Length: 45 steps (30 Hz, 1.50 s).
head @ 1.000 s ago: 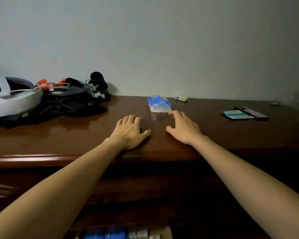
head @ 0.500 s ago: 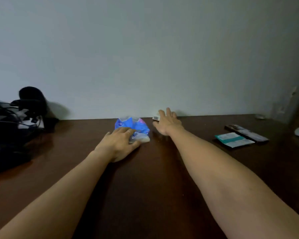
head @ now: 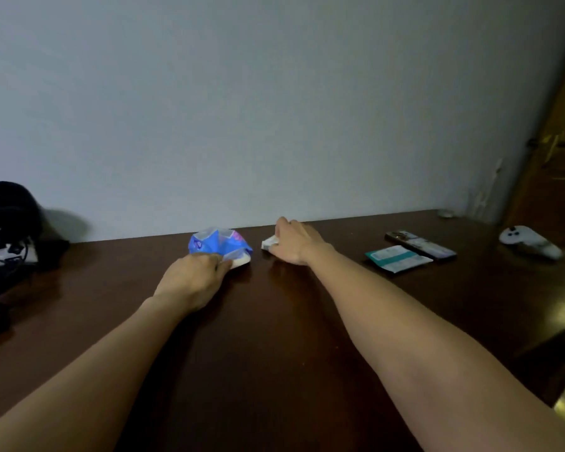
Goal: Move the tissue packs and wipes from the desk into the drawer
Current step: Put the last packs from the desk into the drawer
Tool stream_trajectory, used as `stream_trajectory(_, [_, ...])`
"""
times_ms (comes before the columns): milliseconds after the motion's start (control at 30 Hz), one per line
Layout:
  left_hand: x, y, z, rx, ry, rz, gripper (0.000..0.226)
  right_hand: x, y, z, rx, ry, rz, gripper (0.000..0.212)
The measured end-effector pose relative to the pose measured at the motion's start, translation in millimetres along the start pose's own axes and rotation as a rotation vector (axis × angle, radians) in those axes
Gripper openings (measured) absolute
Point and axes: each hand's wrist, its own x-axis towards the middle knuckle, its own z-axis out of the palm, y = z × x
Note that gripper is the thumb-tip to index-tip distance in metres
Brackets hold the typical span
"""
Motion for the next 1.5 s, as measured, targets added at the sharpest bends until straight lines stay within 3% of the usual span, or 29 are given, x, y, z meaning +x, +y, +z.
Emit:
stream_trajectory(133, [-32, 42, -13, 0.119, -0.028, 0.038, 0.041, -60, 11, -11, 0.073, -0.038, 0.016, 0.058])
stream_trajectory(200, [-42, 66, -19, 0.168, -0.092, 0.068, 0.040, -85, 23, -18, 0.016, -0.054, 0.030, 0.079])
stream_trajectory(267, [-50, 89, -22, 0.160, -0.133, 0.095, 0.040, -105, 45, -36, -0.014, 0.031, 0.073, 0.089])
stream_trajectory(367, [-64, 120, -19, 0.132, -0.146, 0.135, 0.039, -123, 101, -66, -0.029, 0.201, 0.233, 0.069])
stream_trajectory(400, [-68, 128, -17, 0.128, -0.143, 0.149, 0.038, -129, 121, -71, -0.044, 0.127, 0.332, 0.065])
stream_trajectory(467, [-79, 138, -12, 0.108, -0.144, 0.167, 0.038, -145, 145, -68, -0.008, -0.173, 0.508, 0.079])
stream_trajectory(500, [-83, 140, -10, 0.101, -0.141, 0.170, 0.037, -153, 149, -61, -0.008, -0.267, 0.511, 0.083])
stream_trajectory(633, [-100, 147, -15, 0.148, -0.163, 0.184, 0.036, -178, 132, -50, 0.034, -0.178, 0.252, 0.056])
stream_trajectory(733, [-121, 147, -21, 0.177, -0.072, 0.157, 0.034, -207, 97, -44, 0.189, -0.137, 0.055, 0.039])
stream_trajectory(900, [-177, 106, -35, 0.092, 0.187, -0.188, 0.037, -267, 35, -37, 0.306, -0.115, -0.242, 0.008])
stream_trajectory(967, [-198, 86, -54, 0.011, 0.204, -0.182, 0.052, -289, 10, -31, 0.360, -0.105, -0.327, 0.010])
stream_trajectory(1100, [-251, 73, -80, 0.073, -0.150, 0.120, 0.058, -329, -33, -21, 0.387, 0.053, -0.481, 0.035])
stream_trajectory(1167, [-275, 70, -84, 0.191, -0.216, 0.165, 0.076, -345, -42, -20, 0.337, 0.077, -0.536, 0.050])
stream_trajectory(1267, [-299, 73, -84, 0.413, -0.115, 0.201, 0.086, -365, -43, -10, 0.257, 0.141, -0.556, 0.062])
stream_trajectory(1400, [-329, 89, -76, 0.376, 0.126, 0.201, 0.045, -406, -40, 19, 0.448, 0.396, -0.439, 0.063])
stream_trajectory(1500, [-367, 93, -61, 0.359, 0.437, 0.380, 0.021, -452, -38, 61, 0.575, 0.527, -0.367, 0.056])
